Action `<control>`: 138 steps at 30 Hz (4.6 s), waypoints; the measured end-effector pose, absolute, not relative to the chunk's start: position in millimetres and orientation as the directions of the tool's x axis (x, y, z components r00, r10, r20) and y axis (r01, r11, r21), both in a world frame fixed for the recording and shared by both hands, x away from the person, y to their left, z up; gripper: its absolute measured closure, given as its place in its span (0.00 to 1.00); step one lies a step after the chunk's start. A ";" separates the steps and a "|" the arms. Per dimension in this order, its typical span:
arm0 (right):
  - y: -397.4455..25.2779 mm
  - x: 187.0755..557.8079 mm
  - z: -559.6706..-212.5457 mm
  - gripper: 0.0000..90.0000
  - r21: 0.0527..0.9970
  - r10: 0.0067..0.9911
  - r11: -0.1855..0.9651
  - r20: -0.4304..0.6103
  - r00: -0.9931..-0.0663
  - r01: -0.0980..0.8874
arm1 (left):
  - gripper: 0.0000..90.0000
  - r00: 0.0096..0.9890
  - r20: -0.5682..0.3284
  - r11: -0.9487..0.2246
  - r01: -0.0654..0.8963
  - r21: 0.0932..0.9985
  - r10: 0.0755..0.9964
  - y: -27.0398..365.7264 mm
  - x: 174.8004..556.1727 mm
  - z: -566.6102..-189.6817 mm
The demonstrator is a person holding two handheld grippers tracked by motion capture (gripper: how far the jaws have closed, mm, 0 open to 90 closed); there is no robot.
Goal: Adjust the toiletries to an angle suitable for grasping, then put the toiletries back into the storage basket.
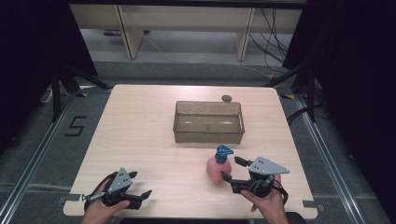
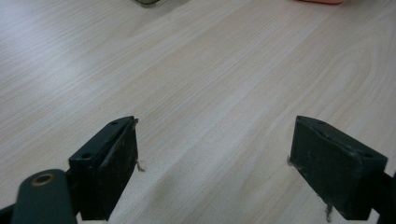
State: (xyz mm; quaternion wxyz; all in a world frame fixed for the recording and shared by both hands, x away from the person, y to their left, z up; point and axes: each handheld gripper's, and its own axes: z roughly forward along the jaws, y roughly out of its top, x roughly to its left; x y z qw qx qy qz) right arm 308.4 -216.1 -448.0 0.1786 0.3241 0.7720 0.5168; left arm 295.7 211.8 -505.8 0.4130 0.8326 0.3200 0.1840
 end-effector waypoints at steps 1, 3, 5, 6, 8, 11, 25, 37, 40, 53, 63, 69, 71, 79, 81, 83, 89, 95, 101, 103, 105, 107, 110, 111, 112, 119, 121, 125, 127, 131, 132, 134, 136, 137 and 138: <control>-215.1 308.5 -448.1 0.31 0.913 0.686 0.249 0.070 -0.725 0.324 | 0.16 0.727 0.033 -0.449 0.387 0.805 0.685 211.5 295.6 -505.9; -214.2 309.0 -447.6 0.31 0.913 0.689 0.244 0.072 -0.721 0.326 | 0.16 0.733 0.050 -0.469 0.381 0.797 0.679 212.7 296.2 -505.3; -213.5 312.2 -448.1 0.31 0.926 0.690 0.245 0.041 -0.723 0.287 | 0.16 0.727 0.050 -0.465 0.384 0.798 0.685 212.4 295.8 -505.5; -214.1 312.8 -447.4 0.31 0.921 0.685 0.257 0.041 -0.728 0.294 | 0.16 0.727 0.028 -0.446 0.390 0.805 0.686 211.4 295.7 -506.1; -213.4 312.8 -447.1 0.31 0.913 0.686 0.253 0.065 -0.725 0.321 | 0.16 0.729 0.046 -0.463 0.383 0.799 0.683 212.5 296.1 -505.7; -212.1 315.9 -447.4 0.31 0.917 0.682 0.241 0.074 -0.727 0.319 | 0.16 0.720 0.023 -0.433 0.392 0.812 0.694 210.8 295.6 -507.0; -205.7 326.2 -446.6 0.32 0.919 0.682 0.240 0.070 -0.728 0.314 | 0.16 0.727 0.045 -0.460 0.384 0.800 0.685 214.7 298.4 -505.7; -198.2 334.2 -448.6 0.36 0.920 0.669 0.266 0.039 -0.742 0.287 | 0.16 0.719 0.015 -0.423 0.391 0.818 0.694 210.9 297.7 -505.6; -196.3 336.6 -449.8 0.37 0.920 0.661 0.261 0.051 -0.749 0.294 | 0.16 0.717 0.026 -0.434 0.392 0.811 0.696 211.4 298.2 -505.8; -192.0 344.2 -453.2 0.43 0.920 0.657 0.260 0.053 -0.752 0.292 | 0.16 0.724 0.029 -0.445 0.391 0.806 0.689 211.1 297.8 -505.3; -189.2 348.2 -456.3 0.47 0.921 0.658 0.265 0.045 -0.752 0.287 | 0.16 0.721 0.020 -0.426 0.386 0.818 0.692 210.8 296.1 -504.9; -188.4 349.4 -457.8 0.52 0.918 0.650 0.261 0.062 -0.757 0.300 | 0.16 0.725 0.021 -0.433 0.387 0.814 0.689 211.3 296.3 -505.4; -188.6 349.0 -458.1 0.53 0.917 0.655 0.259 0.063 -0.753 0.302 | 0.16 0.726 0.023 -0.432 0.384 0.816 0.688 210.4 296.0 -505.2; -187.3 347.2 -456.0 0.58 0.924 0.660 0.279 0.015 -0.751 0.263 | 0.16 0.733 0.043 -0.458 0.376 0.806 0.679 210.2 295.4 -505.5; -185.4 345.7 -454.3 0.59 0.924 0.666 0.295 -0.017 -0.746 0.242 | 0.16 0.723 0.014 -0.426 0.391 0.816 0.691 208.8 294.1 -506.0; -184.3 344.3 -453.3 0.60 0.922 0.673 0.296 -0.015 -0.740 0.251 | 0.16 0.728 0.027 -0.445 0.389 0.807 0.685 210.8 294.6 -504.9; -187.0 343.9 -448.4 0.60 0.922 0.688 0.271 0.015 -0.725 0.276 | 0.16 0.730 0.036 -0.457 0.388 0.800 0.683 211.5 295.2 -505.0; -189.5 344.4 -437.7 0.60 0.932 0.696 0.246 0.023 -0.718 0.267 | 0.16 0.731 0.047 -0.460 0.377 0.804 0.681 211.7 296.4 -504.9; -192.0 349.2 -428.4 0.60 0.935 0.704 0.258 -0.008 -0.711 0.244 | 0.16 0.720 0.022 -0.429 0.387 0.816 0.693 212.5 296.1 -505.4; -191.8 351.6 -425.4 0.60 0.940 0.701 0.242 0.002 -0.713 0.240 | 0.16 0.719 0.028 -0.434 0.388 0.813 0.695 212.5 296.0 -505.2; -192.7 353.7 -419.5 0.60 0.938 0.709 0.259 -0.023 -0.704 0.230 | 0.16 0.724 0.029 -0.431 0.377 0.820 0.689 212.3 295.9 -504.0; -193.0 356.1 -413.5 0.60 0.937 0.709 0.260 -0.021 -0.705 0.234 | 0.16 0.729 0.056 -0.456 0.364 0.812 0.682 215.1 296.6 -502.6; -192.7 361.2 -404.5 0.60 0.939 0.715 0.249 -0.014 -0.699 0.235 | 0.16 0.712 0.018 -0.411 0.385 0.826 0.702 213.3 296.0 -503.3; -192.6 363.3 -401.7 0.60 0.943 0.714 0.250 -0.024 -0.700 0.222 | 0.16 0.709 0.021 -0.413 0.386 0.825 0.705 213.1 295.4 -503.1; -192.6 363.9 -399.4 0.60 0.941 0.713 0.249 -0.019 -0.701 0.228 | 0.16 0.709 0.021 -0.413 0.386 0.825 0.705 213.1 295.4 -503.1; -192.2 373.7 -382.1 0.60 0.944 0.714 0.238 -0.010 -0.700 0.229 | 0.16 0.723 0.054 -0.448 0.366 0.816 0.689 215.0 296.1 -502.7; -193.4 378.1 -377.7 0.60 0.945 0.720 0.239 -0.019 -0.694 0.223 | 0.16 0.716 0.016 -0.408 0.379 0.831 0.698 212.5 295.2 -503.3; -193.0 384.6 -371.4 0.60 0.946 0.724 0.224 -0.002 -0.690 0.233 | 0.16 0.717 0.012 -0.407 0.382 0.830 0.697 212.1 294.0 -503.9; -193.0 388.1 -368.9 0.60 0.946 0.720 0.224 0.000 -0.694 0.233 | 0.16 0.720 0.013 -0.407 0.378 0.832 0.693 211.8 294.9 -503.3; -193.3 394.1 -366.1 0.60 0.949 0.731 0.223 -0.011 -0.682 0.224 | 0.16 0.717 0.012 -0.404 0.378 0.833 0.696 212.8 294.9 -503.2; -193.2 395.3 -365.1 0.60 0.947 0.730 0.222 -0.002 -0.683 0.234 | 0.16 0.717 0.011 -0.402 0.378 0.834 0.697 212.9 295.1 -503.2; -192.7 398.5 -364.5 0.60 0.949 0.721 0.213 0.008 -0.693 0.233 | 0.16 0.717 0.013 -0.403 0.377 0.834 0.697 213.0 295.1 -503.0; -194.1 399.9 -362.4 0.60 0.944 0.729 0.229 -0.004 -0.685 0.238 | 0.16 0.716 0.010 -0.401 0.380 0.834 0.698 213.0 294.7 -503.0; -193.8 401.7 -362.1 0.60 0.948 0.728 0.224 -0.009 -0.685 0.225 | 0.16 0.717 0.012 -0.404 0.379 0.833 0.696 212.8 294.6 -503.1; -194.2 402.5 -360.9 0.60 0.947 0.731 0.230 -0.016 -0.683 0.224 | 0.16 0.718 0.012 -0.404 0.377 0.833 0.696 212.8 295.0 -503.0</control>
